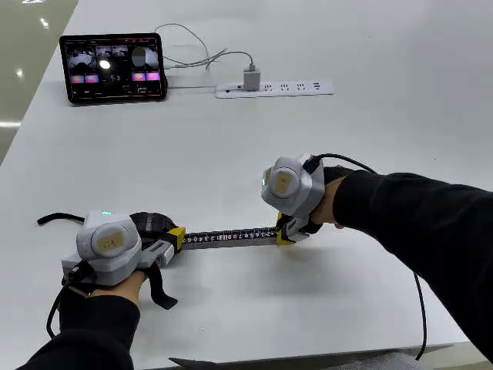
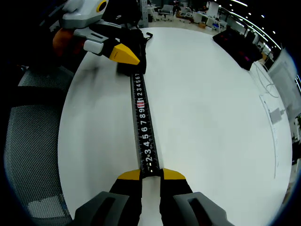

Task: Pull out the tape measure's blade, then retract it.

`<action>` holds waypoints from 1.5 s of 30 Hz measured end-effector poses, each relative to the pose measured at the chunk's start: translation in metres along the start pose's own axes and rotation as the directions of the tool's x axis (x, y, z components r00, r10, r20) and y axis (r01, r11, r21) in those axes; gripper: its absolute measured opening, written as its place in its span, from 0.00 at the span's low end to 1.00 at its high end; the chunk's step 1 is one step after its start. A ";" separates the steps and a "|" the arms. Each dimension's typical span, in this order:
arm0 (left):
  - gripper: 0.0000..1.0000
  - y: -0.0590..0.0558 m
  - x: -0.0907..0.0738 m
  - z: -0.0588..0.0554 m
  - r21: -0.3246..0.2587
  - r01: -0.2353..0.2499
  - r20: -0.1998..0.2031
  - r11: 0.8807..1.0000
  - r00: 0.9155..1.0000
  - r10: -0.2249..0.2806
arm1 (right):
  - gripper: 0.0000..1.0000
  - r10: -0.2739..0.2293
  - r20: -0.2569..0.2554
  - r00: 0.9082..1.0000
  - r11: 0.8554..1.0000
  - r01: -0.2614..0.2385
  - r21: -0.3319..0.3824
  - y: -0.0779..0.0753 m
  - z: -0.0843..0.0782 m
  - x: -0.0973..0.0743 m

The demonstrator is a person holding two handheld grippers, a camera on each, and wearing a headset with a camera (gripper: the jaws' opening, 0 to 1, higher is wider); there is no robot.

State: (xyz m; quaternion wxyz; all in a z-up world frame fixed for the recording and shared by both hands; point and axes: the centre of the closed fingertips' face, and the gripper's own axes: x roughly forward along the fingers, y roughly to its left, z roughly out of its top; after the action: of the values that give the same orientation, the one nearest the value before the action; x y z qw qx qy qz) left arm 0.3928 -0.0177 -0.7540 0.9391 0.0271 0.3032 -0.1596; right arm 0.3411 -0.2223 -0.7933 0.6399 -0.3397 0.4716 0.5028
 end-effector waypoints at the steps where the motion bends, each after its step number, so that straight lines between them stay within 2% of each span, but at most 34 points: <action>1: 0.59 0.000 0.000 0.000 0.000 0.000 0.000 1.000 1.000 0.000 | 0.09 0.000 0.000 1.000 1.000 0.000 0.003 0.000 0.000 0.000; 35: 0.59 0.001 0.002 0.000 0.000 0.004 -0.006 1.000 1.000 -0.004 | 0.09 0.002 0.010 1.000 1.000 -0.002 -0.020 0.000 0.011 0.005; 38: 0.59 0.001 0.002 0.000 -0.001 0.004 -0.007 1.000 1.000 -0.004 | 0.09 0.001 0.016 1.000 1.000 -0.002 0.006 0.000 0.013 0.005; 45: 0.59 0.001 0.002 0.000 -0.002 0.005 -0.005 1.000 1.000 -0.005 | 0.09 -0.002 0.019 1.000 1.000 0.002 -0.014 0.000 0.015 0.006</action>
State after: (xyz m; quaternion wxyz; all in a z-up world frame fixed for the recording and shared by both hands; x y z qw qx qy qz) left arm 0.3949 -0.0172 -0.7553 0.9379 0.0257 0.3058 -0.1616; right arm 0.3452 -0.2068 -0.7936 0.6425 -0.3398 0.4617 0.5085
